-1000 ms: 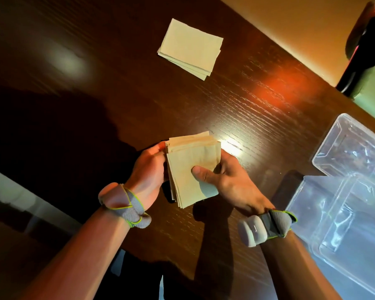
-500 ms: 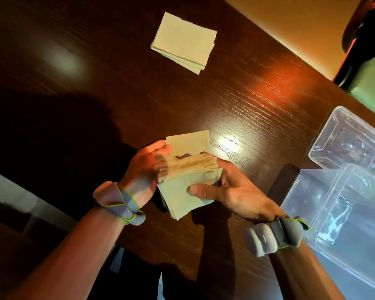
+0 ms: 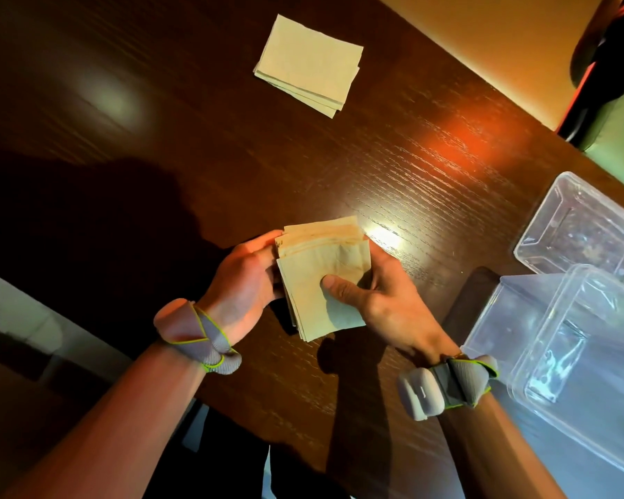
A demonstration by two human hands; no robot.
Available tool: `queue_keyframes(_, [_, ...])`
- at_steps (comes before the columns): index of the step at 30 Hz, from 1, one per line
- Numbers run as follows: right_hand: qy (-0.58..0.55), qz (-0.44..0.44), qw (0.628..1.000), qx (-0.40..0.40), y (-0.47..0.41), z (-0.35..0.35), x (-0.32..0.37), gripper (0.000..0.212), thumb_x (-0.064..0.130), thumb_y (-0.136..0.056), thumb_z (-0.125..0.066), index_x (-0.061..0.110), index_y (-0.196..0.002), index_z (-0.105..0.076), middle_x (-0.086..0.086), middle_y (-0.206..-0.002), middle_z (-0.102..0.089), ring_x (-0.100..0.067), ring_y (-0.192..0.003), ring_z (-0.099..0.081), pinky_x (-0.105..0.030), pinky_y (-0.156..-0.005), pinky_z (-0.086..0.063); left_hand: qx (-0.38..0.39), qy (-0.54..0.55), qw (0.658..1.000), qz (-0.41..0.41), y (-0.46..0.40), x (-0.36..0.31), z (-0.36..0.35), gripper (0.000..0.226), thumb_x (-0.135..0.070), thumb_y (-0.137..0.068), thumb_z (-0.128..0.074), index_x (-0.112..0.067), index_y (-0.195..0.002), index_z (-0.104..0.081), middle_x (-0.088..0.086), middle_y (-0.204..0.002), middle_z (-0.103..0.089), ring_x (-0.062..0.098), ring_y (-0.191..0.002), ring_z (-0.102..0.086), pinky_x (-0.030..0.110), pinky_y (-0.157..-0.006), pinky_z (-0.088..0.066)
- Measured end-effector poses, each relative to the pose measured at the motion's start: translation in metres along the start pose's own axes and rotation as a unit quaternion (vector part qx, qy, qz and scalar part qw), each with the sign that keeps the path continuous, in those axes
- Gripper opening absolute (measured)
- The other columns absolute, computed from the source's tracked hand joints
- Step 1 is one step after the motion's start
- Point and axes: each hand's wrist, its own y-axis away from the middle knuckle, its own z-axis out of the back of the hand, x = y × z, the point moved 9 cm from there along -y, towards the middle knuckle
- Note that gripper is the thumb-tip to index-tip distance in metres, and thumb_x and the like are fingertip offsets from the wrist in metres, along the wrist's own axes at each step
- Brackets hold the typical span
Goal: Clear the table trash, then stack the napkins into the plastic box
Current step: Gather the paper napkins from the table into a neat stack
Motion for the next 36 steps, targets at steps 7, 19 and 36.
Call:
queue_keyframes(7, [0.012,0.005,0.999,-0.029,0.004,0.004,-0.004,0.039,-0.005,-0.092,-0.064,0.004,-0.128,-0.053,-0.007,-0.113,-0.073,-0.020,-0.107,-0.071,-0.029,-0.092,-0.057,0.002,-0.018,1.000,-0.016,0.006,0.000,-0.001,0.034,-0.014,-0.103,-0.038,-0.008,-0.125,-0.064,0.020,-0.114,-0.070,0.031,-0.104,-0.064,0.046,-0.090,-0.050])
queue_keyframes(19, [0.233,0.060,0.959,-0.151,0.010,0.017,0.005,0.045,0.024,-0.087,-0.077,0.022,-0.122,-0.049,-0.004,-0.118,-0.057,-0.014,-0.104,-0.059,-0.036,-0.089,-0.051,0.035,-0.148,0.966,-0.210,0.026,-0.027,-0.011,0.037,-0.007,-0.079,-0.069,-0.027,-0.110,-0.067,-0.007,-0.106,-0.078,0.010,-0.098,-0.074,0.018,-0.077,-0.055])
queue_keyframes(36, [0.249,0.090,0.961,-0.075,0.008,-0.003,0.011,0.052,0.019,-0.086,-0.076,0.023,-0.132,-0.054,0.006,-0.130,-0.064,-0.013,-0.121,-0.060,-0.045,-0.103,-0.050,0.020,-0.218,0.923,-0.316,0.048,-0.035,-0.012,0.048,0.001,-0.080,-0.063,-0.029,-0.116,-0.052,0.005,-0.128,-0.063,0.021,-0.118,-0.064,0.048,-0.097,-0.055])
